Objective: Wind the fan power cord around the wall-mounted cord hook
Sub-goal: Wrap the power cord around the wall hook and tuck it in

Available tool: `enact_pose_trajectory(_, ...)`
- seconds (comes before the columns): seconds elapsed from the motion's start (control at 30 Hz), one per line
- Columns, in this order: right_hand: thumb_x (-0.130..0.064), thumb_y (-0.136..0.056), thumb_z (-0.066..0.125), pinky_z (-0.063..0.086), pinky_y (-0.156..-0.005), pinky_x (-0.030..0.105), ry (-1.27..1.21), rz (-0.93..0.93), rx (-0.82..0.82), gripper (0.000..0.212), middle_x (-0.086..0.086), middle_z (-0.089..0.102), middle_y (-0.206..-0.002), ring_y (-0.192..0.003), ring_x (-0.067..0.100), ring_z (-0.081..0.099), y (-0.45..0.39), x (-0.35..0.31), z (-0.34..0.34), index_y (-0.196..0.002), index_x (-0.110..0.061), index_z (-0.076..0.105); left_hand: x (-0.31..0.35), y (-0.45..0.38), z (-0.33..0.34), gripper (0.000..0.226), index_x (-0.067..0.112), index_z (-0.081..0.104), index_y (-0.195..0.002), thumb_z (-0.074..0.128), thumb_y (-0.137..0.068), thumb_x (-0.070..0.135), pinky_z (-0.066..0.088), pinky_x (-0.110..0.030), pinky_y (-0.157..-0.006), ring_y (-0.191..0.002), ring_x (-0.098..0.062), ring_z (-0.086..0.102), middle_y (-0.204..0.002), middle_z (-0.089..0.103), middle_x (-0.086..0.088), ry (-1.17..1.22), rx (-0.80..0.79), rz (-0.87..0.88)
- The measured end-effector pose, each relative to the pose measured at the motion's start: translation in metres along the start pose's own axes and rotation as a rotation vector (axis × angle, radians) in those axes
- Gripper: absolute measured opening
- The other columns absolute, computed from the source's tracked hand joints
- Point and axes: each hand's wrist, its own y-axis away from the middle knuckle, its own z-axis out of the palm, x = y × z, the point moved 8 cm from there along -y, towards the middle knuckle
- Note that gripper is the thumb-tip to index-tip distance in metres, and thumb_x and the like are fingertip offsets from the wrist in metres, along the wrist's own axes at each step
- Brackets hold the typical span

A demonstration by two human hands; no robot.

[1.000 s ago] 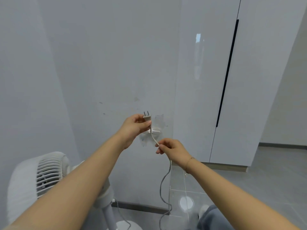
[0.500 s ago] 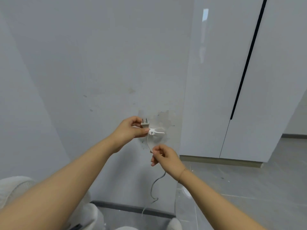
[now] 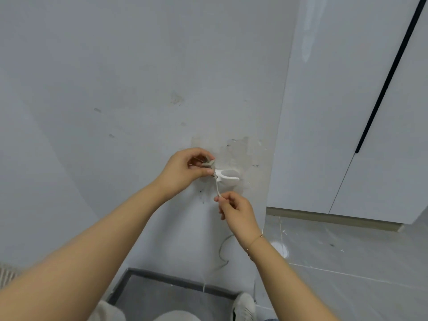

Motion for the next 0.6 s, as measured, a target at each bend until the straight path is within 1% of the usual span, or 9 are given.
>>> enact_pose_trajectory(0.1,-0.018,-0.092,0.055,0.041,-0.066,0.028,-0.038,-0.021,0.024,0.018,0.006,0.051,-0.071,-0.066,0.015,0.044,-0.004,0.001,0.003,-0.087,-0.006,0.066,-0.001,-0.006,0.003,0.028,0.024,0.063,-0.087,0.073,-0.076,0.000,0.046,-0.008,-0.074,-0.080,-0.009,0.058,-0.095,0.063,-0.002,-0.114,-0.028,0.046)
enact_pose_trajectory(0.13,-0.021,-0.092,0.055,0.041,-0.066,0.029,-0.041,-0.042,0.023,0.020,0.007,0.050,-0.071,-0.066,0.016,0.043,-0.005,-0.001,0.004,-0.090,-0.005,0.066,0.001,-0.008,0.003,0.027,0.023,0.062,-0.089,0.073,-0.077,0.002,0.045,-0.006,-0.075,-0.081,-0.009,0.057,-0.096,0.061,0.000,-0.162,-0.052,0.067)
enact_pose_trajectory(0.2,-0.023,-0.094,0.052,0.042,-0.060,0.027,-0.050,-0.077,-0.004,0.020,0.005,0.048,-0.066,-0.061,0.015,0.044,-0.006,-0.004,0.007,-0.093,-0.009,0.067,0.005,-0.013,0.004,0.027,0.023,0.061,-0.093,0.071,-0.078,0.004,0.044,-0.005,-0.077,-0.083,-0.003,0.057,-0.095,0.059,0.004,-0.269,-0.123,0.114)
enact_pose_trajectory(0.3,-0.018,-0.096,0.050,0.046,-0.051,0.017,-0.122,-0.051,-0.024,0.019,0.002,0.051,-0.063,-0.052,0.008,0.047,-0.009,-0.002,0.010,-0.095,-0.007,0.066,0.011,-0.013,0.008,0.026,0.024,0.060,-0.098,0.069,-0.081,0.006,0.045,-0.007,-0.081,-0.084,0.003,0.057,-0.094,0.055,0.010,-0.396,-0.189,0.206)
enact_pose_trajectory(0.37,-0.016,-0.096,0.050,0.046,-0.053,0.017,-0.147,-0.029,0.001,0.019,0.003,0.052,-0.063,-0.050,0.008,0.048,-0.012,0.002,0.013,-0.096,-0.003,0.064,0.010,-0.010,0.010,0.024,0.022,0.061,-0.102,0.066,-0.084,0.007,0.043,-0.006,-0.080,-0.084,0.005,0.058,-0.096,0.051,0.016,-0.399,-0.163,0.234)
enact_pose_trajectory(0.43,-0.015,-0.096,0.050,0.046,-0.054,0.018,-0.161,-0.017,0.027,0.019,0.003,0.052,-0.064,-0.052,0.010,0.048,-0.015,0.004,0.014,-0.096,-0.001,0.062,0.008,-0.008,0.011,0.025,0.025,0.058,-0.102,0.063,-0.086,0.007,0.043,-0.005,-0.079,-0.085,0.003,0.059,-0.098,0.050,0.017,-0.367,-0.134,0.218)
enact_pose_trajectory(0.53,-0.014,-0.098,0.046,0.048,-0.053,0.022,-0.180,-0.018,0.027,0.016,0.003,0.050,-0.064,-0.048,0.010,0.048,-0.014,0.006,0.018,-0.092,-0.004,0.056,0.003,-0.009,0.009,0.027,0.026,0.058,-0.099,0.064,-0.085,0.004,0.048,-0.015,-0.082,-0.084,-0.009,0.061,-0.105,0.055,0.006,-0.319,-0.135,0.161)
enact_pose_trajectory(0.6,-0.015,-0.099,0.043,0.050,-0.052,0.025,-0.176,-0.032,0.024,0.017,0.002,0.049,-0.063,-0.043,0.006,0.047,-0.012,0.005,0.019,-0.090,-0.005,0.054,0.003,-0.010,0.008,0.026,0.025,0.058,-0.098,0.065,-0.084,0.004,0.050,-0.020,-0.082,-0.083,-0.012,0.062,-0.108,0.057,0.003,-0.312,-0.124,0.141)
